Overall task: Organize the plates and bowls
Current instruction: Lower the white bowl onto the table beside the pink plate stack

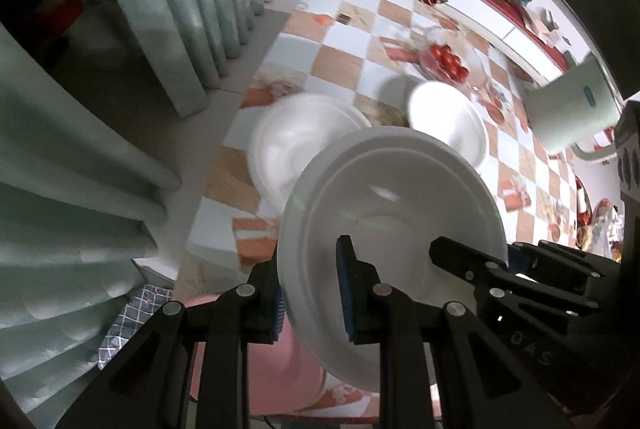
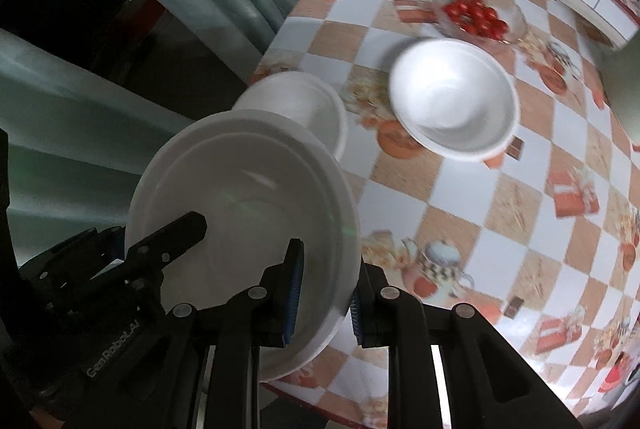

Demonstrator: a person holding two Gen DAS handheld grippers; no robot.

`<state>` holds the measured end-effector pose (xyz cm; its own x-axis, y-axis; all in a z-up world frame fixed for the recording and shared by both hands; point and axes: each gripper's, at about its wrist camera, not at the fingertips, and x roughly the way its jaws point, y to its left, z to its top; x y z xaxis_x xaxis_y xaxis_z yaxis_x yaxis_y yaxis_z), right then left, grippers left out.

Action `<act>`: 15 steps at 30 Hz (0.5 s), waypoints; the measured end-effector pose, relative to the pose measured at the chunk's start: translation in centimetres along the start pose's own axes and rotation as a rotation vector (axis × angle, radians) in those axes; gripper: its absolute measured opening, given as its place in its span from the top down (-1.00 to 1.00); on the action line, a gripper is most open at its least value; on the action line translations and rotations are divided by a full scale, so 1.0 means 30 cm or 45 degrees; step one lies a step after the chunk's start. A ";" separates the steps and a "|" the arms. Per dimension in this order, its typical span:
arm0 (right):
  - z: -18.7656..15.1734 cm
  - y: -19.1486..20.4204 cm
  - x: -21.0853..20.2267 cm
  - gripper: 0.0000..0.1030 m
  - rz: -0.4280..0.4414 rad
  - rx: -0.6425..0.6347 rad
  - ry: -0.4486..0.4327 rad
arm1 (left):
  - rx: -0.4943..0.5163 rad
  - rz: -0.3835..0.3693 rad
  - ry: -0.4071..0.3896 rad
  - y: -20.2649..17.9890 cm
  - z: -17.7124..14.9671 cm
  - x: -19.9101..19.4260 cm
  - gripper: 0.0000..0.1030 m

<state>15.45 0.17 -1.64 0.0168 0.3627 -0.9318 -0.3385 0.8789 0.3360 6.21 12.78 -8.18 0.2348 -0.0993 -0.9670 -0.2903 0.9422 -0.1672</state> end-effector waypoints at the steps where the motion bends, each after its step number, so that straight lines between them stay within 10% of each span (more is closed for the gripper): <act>1: 0.015 0.011 0.009 0.55 -0.005 -0.004 0.002 | -0.004 0.003 0.000 0.011 0.011 0.005 0.55; 15: 0.153 0.056 0.134 0.55 -0.060 -0.010 0.025 | -0.038 0.025 0.031 0.088 0.138 0.118 0.55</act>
<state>19.26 4.53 -4.18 0.0149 0.3146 -0.9491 -0.3454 0.8924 0.2904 10.10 16.23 -11.24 0.2067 -0.0891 -0.9743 -0.3225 0.9340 -0.1538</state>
